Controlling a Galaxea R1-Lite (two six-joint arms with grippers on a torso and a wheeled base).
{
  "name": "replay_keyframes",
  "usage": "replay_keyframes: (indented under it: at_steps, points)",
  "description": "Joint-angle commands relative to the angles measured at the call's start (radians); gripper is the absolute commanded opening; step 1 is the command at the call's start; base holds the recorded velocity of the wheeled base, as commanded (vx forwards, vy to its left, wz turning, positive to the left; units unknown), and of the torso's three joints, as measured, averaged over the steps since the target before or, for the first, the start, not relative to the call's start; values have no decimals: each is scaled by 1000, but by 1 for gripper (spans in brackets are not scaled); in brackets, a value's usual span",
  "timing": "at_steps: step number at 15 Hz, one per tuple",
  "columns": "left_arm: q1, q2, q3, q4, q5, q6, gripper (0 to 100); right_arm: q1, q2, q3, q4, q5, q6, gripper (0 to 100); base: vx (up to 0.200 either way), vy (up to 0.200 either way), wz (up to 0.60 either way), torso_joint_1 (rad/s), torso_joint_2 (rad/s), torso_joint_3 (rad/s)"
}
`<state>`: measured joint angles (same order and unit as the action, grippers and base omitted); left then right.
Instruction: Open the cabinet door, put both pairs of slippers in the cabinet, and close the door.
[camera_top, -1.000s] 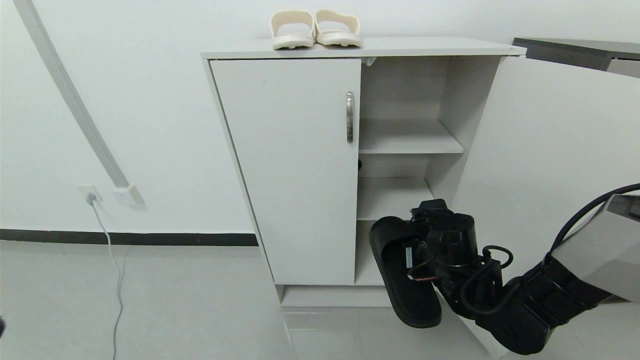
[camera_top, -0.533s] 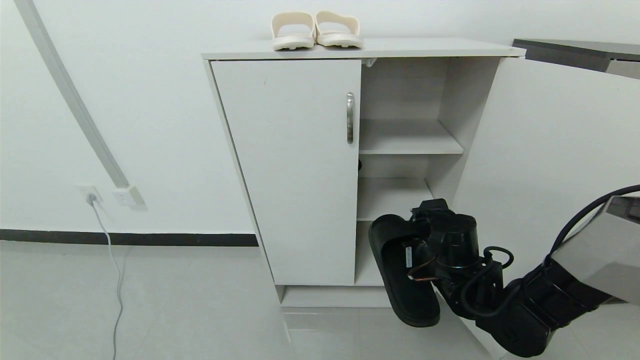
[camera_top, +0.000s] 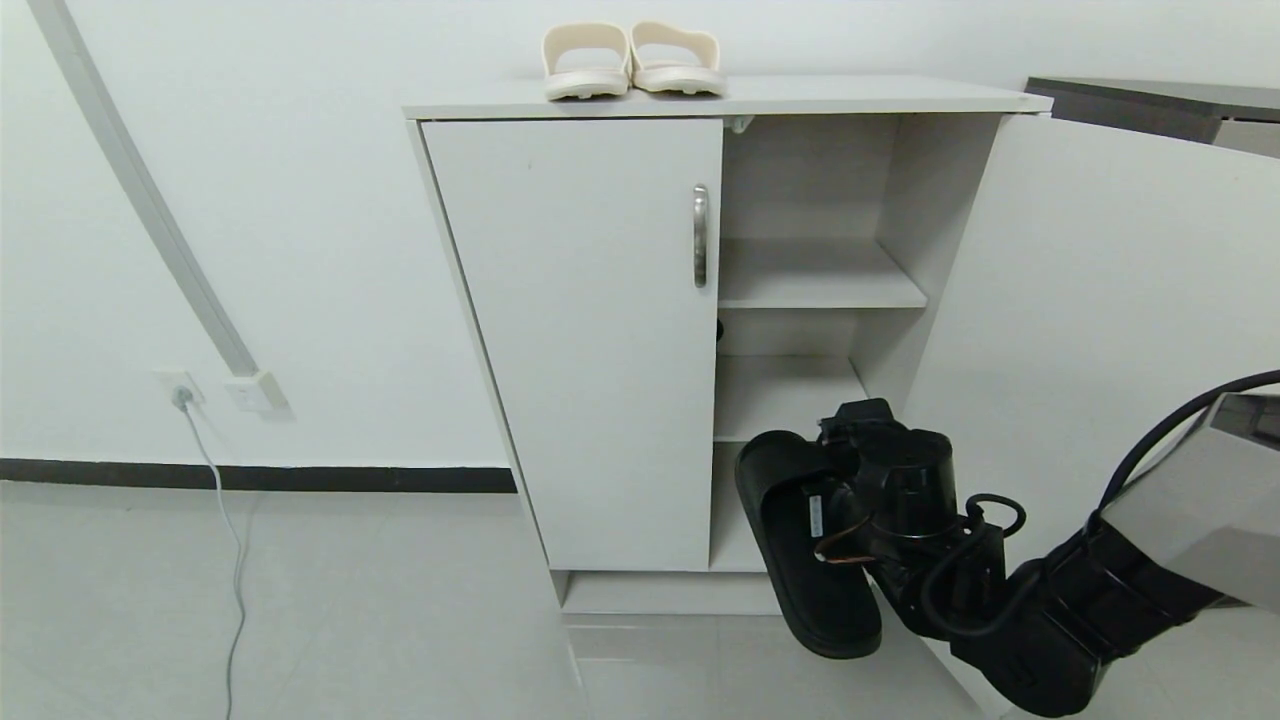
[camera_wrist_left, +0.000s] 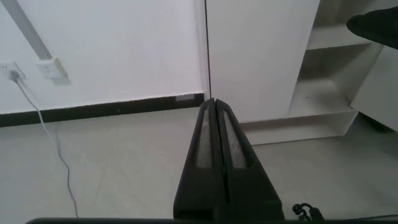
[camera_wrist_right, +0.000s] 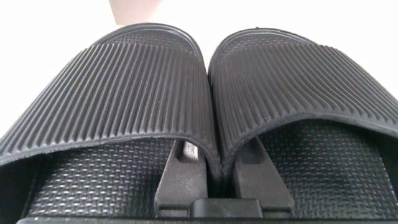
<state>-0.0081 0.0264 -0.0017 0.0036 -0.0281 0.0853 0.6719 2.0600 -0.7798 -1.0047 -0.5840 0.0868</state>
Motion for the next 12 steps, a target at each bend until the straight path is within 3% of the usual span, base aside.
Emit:
replay_keyframes:
  at_steps: [1,4,6,8,12]
  points:
    - [10,-25,2,-1,0,-30,0,3,-1,-10,-5,0,-1,0,0,0,0,0,0,0]
    - [10,-25,2,-1,4,-62,0,6,34,-118,-2,-54,-1,0,0,0,0,0,0,0]
    - [10,-25,2,-1,4,-62,0,2,83,-263,46,-226,-1,0,0,0,0,0,0,0]
    - [10,-25,0,-1,2,-62,0,11,86,-291,74,-246,1,0,0,0,0,0,0,0]
    - [10,-25,0,-1,2,-62,0,12,92,-286,74,-246,4,0,0,-200,0,4,7,4]
